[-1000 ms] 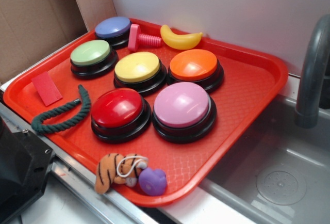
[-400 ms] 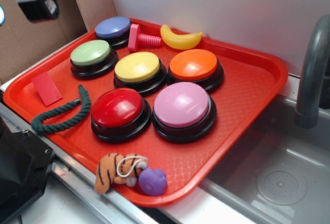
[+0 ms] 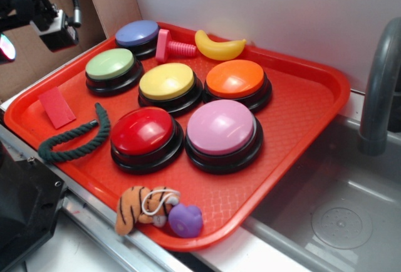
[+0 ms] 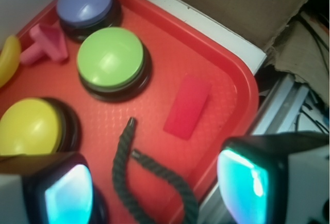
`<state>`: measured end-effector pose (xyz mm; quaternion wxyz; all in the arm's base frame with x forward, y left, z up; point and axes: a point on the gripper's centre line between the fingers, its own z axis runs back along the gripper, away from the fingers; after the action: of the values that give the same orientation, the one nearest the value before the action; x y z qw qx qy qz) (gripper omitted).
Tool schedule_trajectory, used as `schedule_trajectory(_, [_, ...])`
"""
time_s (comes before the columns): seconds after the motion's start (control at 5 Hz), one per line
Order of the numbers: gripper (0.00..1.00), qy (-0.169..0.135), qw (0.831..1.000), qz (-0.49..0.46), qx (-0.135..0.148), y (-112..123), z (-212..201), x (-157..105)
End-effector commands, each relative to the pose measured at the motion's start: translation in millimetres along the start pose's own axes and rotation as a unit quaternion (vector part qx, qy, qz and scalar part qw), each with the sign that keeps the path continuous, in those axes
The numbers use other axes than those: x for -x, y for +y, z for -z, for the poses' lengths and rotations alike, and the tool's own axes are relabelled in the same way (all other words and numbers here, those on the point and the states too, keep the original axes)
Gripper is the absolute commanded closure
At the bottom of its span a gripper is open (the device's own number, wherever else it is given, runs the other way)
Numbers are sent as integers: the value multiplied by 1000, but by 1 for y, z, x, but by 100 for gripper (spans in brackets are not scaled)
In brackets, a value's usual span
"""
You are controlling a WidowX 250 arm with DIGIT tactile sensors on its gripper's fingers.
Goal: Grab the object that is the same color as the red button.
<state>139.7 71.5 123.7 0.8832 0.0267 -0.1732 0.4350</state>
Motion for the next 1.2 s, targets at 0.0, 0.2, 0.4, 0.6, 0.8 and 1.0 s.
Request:
schedule_trajectory(0.0, [0,-2,999,-20,29,17,30,-20])
schedule_trajectory(0.2, [0,-6,1000,-19,20,25,48,-23])
schedule_trajectory(0.4, [0,-17,1000,-21,1,29,59,-27])
schedule_trajectory(0.6, [0,-24,999,-26,-5,31,71,-29])
schedule_trajectory(0.8, [0,-37,999,-22,-11,30,84,-30])
schedule_trajectory(1.0, [0,-30,999,-19,-16,34,102,-31])
